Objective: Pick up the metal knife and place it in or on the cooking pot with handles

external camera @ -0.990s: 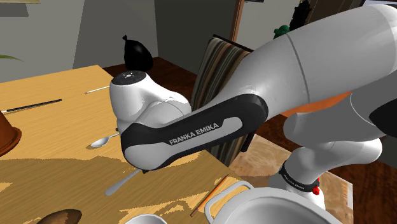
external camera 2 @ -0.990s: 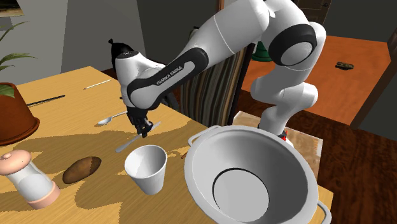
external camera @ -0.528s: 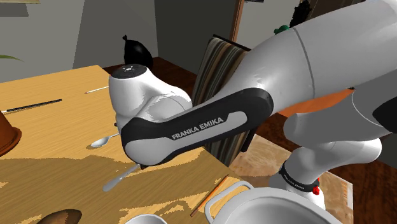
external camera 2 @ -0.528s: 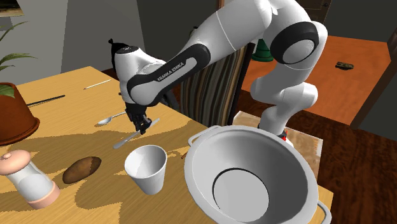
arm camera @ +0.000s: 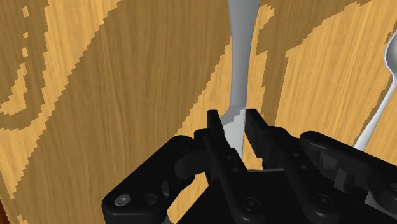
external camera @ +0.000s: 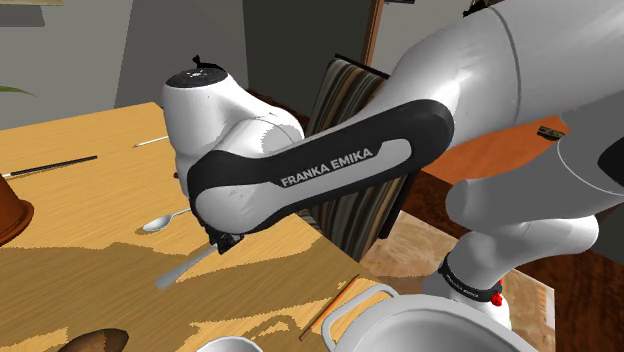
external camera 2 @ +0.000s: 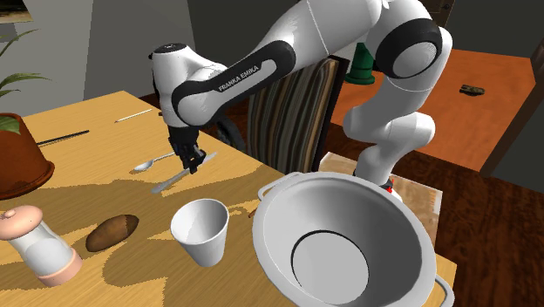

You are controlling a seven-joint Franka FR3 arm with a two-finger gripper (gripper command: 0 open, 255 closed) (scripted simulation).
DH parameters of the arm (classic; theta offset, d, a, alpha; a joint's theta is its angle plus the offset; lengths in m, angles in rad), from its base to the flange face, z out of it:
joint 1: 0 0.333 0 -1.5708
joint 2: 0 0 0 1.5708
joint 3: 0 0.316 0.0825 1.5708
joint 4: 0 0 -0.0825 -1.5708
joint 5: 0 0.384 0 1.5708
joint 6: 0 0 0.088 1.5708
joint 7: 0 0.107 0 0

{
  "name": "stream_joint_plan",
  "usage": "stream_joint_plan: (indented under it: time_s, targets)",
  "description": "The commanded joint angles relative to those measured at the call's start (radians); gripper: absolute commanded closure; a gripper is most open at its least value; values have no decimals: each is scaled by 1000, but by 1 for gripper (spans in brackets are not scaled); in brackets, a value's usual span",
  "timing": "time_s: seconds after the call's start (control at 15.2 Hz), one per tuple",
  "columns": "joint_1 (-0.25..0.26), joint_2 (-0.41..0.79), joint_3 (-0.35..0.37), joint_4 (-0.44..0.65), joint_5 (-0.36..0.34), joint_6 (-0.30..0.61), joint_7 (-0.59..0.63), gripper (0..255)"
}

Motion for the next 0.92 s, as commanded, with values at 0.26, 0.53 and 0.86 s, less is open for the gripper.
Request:
stream_joint_plan:
  time_s: [0.26, 0.53, 0.86]
  targets:
    - [47, 37, -57, 43, -49, -66, 28, 255]
    - [76, 58, -91, 75, -77, -111, 45, 255]
    - [106, 82, -128, 121, -108, -169, 62, 255]
